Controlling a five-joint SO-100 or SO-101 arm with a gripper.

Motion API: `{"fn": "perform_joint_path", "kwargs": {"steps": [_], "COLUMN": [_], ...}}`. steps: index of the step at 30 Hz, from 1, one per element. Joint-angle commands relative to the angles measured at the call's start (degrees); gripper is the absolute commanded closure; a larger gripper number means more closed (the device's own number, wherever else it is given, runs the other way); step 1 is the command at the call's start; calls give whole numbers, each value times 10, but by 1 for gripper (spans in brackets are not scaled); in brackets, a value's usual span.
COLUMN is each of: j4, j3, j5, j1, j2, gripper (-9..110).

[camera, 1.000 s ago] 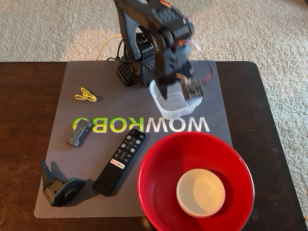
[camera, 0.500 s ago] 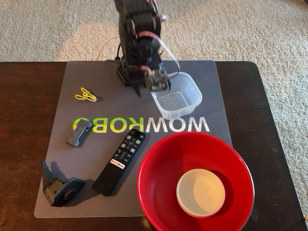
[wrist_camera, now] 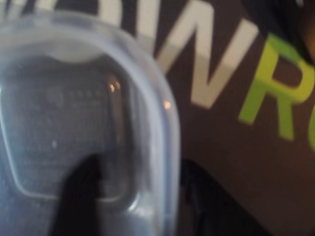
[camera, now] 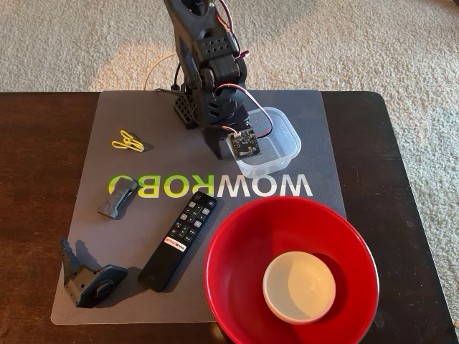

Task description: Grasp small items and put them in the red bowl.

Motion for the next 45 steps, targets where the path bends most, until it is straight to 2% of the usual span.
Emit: {"fn": "perform_joint_path", "kwargs": {"steps": [1, 6, 13, 19, 21, 28, 35, 40, 45], "j4": [-28, 18, 200, 318, 319, 319, 319, 319, 322], "j3": [-2, -98, -461, -945, -1080, -1409, -1457, -1460, -1414], "j5": [-23, -92, -197, -290, -306, -356, -382, -374, -381], "j1": [17, 17, -29, -24, -9, 59, 98, 111, 125], "j2": [1, 35, -55, -388, -485, -831, -1003, -1029, -933], "gripper": [101, 101, 101, 101, 101, 101, 101, 73, 66]}}
